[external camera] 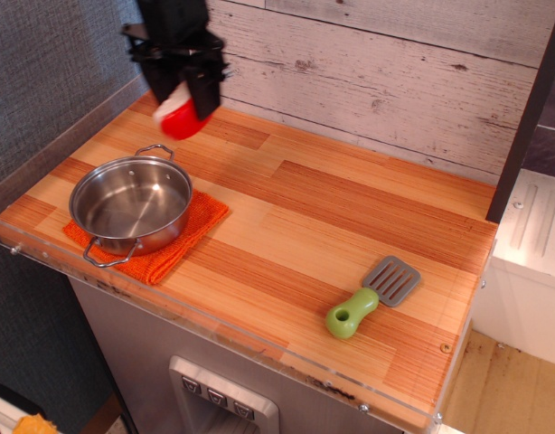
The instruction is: Put the sushi in the pot.
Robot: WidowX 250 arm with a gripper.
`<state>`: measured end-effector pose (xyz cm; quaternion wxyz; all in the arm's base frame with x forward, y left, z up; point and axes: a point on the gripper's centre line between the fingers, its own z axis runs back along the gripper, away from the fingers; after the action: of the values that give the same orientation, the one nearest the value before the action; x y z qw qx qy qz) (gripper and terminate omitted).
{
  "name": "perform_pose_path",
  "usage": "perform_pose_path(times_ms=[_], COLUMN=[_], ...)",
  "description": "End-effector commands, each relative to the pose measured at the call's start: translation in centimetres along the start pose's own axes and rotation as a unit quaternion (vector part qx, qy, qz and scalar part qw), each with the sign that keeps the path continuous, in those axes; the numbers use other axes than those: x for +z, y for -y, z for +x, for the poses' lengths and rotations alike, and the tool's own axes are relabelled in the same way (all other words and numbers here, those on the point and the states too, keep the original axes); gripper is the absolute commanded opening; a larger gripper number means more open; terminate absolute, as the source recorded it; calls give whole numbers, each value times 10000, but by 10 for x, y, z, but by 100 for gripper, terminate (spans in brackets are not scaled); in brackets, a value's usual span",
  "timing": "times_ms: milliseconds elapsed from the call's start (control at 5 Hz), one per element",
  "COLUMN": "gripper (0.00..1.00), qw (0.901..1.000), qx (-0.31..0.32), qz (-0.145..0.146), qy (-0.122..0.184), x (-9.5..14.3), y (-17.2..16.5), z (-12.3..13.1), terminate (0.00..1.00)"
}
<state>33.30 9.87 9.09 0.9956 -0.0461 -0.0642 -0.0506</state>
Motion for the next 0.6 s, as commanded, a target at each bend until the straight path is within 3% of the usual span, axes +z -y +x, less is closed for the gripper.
perform_pose_path(times_ms=[0, 400], gripper=[0, 0], qw=[9978, 9963], qx=[94, -119], qz=[438, 539], qy=[-496, -654], x=[21, 17], y=[-22, -13], z=[-43, -66], terminate=[0, 0])
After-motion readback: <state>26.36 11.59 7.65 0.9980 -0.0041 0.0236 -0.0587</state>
